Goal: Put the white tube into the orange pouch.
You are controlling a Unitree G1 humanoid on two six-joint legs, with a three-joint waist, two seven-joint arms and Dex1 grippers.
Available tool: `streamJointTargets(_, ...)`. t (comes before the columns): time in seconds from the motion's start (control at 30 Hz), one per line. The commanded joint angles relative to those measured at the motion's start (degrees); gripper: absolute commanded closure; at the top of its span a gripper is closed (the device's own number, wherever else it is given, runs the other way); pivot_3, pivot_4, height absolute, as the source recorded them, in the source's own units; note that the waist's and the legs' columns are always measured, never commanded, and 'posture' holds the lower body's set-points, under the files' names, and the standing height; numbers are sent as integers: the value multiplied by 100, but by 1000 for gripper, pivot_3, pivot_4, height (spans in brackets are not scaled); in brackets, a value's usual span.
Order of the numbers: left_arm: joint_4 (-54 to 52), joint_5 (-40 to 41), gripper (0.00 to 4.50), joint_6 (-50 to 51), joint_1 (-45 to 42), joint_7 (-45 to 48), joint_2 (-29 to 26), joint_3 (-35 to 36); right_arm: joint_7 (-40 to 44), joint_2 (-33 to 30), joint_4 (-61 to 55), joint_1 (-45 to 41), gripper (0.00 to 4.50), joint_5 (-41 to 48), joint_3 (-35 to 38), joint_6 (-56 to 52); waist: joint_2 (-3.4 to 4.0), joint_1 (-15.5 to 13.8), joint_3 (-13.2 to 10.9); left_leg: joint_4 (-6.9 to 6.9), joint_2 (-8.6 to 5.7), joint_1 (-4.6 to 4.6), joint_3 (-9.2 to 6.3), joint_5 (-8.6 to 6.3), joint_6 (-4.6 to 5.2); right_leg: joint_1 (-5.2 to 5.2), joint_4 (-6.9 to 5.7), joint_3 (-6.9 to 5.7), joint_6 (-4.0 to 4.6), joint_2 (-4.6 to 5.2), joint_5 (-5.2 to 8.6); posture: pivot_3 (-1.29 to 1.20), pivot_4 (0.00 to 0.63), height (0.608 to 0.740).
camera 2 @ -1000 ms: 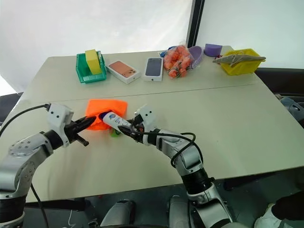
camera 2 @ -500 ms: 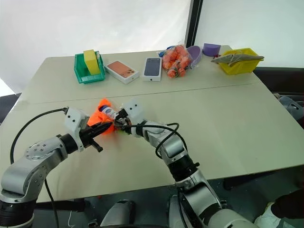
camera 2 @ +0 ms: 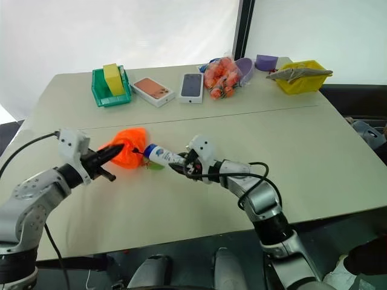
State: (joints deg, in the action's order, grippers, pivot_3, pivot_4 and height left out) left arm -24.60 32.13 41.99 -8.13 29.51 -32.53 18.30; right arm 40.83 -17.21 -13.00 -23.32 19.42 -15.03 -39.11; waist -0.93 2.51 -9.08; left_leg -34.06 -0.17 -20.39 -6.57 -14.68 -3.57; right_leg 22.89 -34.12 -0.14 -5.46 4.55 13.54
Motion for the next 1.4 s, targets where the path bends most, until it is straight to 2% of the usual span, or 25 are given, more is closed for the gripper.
streamJointTargets(0.03,137,393,4500,102,-150,148,-90,309,263,-41,-591,90,3015,341,-71,-91,0,6,0,0,0,1,0,0,0,0,0,0,-1,0,0,0,150,740)
streamJointTargets(0.17,326,750,4500,307,-179,406,-272,399,71,240,-671,205,3015,348,-315,-166,-3,-6,1,-2,0,0,0,0,0,0,0,0,0,0,0,0,150,740)
streamJointTargets(0.37,561,842,4500,364,-182,666,-529,318,-370,791,-331,146,3015,137,-593,-125,-3,-11,1,-2,0,-1,0,0,-1,2,1,1,1,2,0,0,150,740)
streamJointTargets(0.63,551,938,4500,457,-215,872,-660,186,-1270,1658,755,-324,3015,-286,-358,297,-2,-9,0,0,-1,-4,-1,0,-1,7,0,1,14,2,-8,0,150,740)
streamJointTargets(0.87,316,810,4500,397,60,961,-823,37,-1543,1999,1080,-525,3015,-382,-233,473,0,0,0,9,-1,-9,0,0,-1,15,0,1,22,2,-13,0,150,740)
streamJointTargets(1.0,84,694,4500,335,205,1015,-927,-187,-1772,2217,1473,-816,3015,-518,-244,511,6,0,-4,11,0,-7,-1,0,-1,19,-4,2,23,1,-14,0,150,740)
streamJointTargets(1.4,-217,508,4500,220,248,742,-656,-558,-1997,2833,3473,-2072,3015,-1408,-776,1039,15,5,-10,13,0,-7,0,1,-2,20,-4,2,25,1,-15,0,150,740)
